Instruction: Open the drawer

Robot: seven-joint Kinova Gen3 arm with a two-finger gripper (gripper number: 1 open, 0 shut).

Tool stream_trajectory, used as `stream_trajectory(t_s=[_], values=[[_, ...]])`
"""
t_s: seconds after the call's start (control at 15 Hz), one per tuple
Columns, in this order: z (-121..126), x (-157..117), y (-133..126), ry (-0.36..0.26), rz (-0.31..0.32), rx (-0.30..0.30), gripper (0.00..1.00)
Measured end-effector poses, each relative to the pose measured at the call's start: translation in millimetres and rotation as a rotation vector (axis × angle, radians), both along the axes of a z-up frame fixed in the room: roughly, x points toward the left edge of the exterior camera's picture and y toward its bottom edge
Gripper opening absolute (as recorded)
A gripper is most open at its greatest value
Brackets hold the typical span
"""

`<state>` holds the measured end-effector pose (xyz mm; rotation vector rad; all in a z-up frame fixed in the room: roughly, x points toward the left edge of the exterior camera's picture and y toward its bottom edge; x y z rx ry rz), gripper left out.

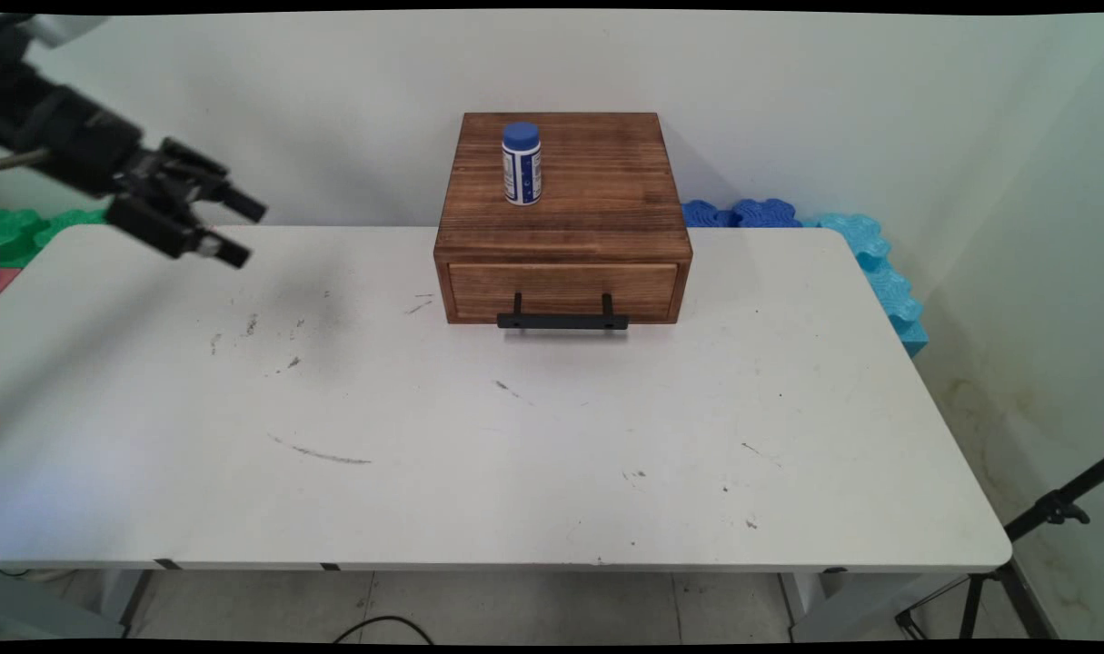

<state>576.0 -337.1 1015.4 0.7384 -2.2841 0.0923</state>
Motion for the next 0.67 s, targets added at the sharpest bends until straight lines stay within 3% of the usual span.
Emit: stream_trajectory(t_s=[0.4, 0.67], values=[[26, -100, -56, -0.072, -0.065, -0.056, 1.00], [28, -147, -85, -0.121, -0.091, -0.071, 1.00]])
